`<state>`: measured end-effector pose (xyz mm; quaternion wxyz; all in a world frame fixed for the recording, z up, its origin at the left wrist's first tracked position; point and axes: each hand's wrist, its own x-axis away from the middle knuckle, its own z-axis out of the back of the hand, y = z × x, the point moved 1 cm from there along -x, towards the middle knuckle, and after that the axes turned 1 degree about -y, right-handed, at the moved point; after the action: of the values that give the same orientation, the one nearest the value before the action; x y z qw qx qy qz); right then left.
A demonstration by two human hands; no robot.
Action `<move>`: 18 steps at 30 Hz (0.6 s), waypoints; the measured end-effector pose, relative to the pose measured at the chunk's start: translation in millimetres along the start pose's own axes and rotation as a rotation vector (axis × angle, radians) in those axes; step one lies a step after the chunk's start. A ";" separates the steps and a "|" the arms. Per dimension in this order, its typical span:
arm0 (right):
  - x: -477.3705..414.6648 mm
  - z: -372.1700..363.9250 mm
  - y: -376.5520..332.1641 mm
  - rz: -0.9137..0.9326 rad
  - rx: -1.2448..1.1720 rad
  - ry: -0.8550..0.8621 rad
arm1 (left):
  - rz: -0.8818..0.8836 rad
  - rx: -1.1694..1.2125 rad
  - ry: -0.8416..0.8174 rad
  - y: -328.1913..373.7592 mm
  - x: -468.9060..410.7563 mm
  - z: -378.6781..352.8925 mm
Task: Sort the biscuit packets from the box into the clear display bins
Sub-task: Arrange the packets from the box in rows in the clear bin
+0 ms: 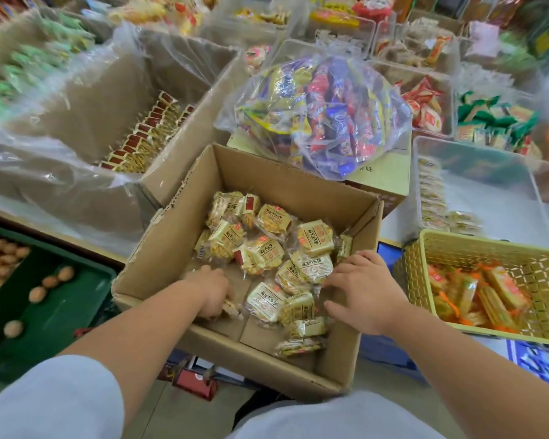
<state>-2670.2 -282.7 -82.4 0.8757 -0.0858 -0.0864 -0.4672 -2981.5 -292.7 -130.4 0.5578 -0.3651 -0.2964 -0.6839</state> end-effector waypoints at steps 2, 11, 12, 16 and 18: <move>-0.1 0.1 0.6 -0.003 -0.005 0.007 | -0.023 0.035 0.017 0.0 2.0 4.0; 1.5 2.8 -1.3 -0.004 0.003 0.002 | -0.254 0.245 0.145 -13.0 23.3 8.8; 1.5 3.0 -1.5 -0.004 0.006 0.005 | -0.271 0.289 0.160 -16.8 25.4 10.3; 2.5 4.0 -1.2 -0.004 -0.002 0.015 | -0.274 0.264 0.125 -21.7 31.1 13.1; 2.2 4.1 -0.6 -0.004 -0.002 0.010 | -0.232 0.213 0.093 -16.6 30.4 9.1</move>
<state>-2669.8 -283.9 -77.9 0.8752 -0.0840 -0.0819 -0.4693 -2999.6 -298.6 -100.0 0.5237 -0.2350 -0.3811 -0.7247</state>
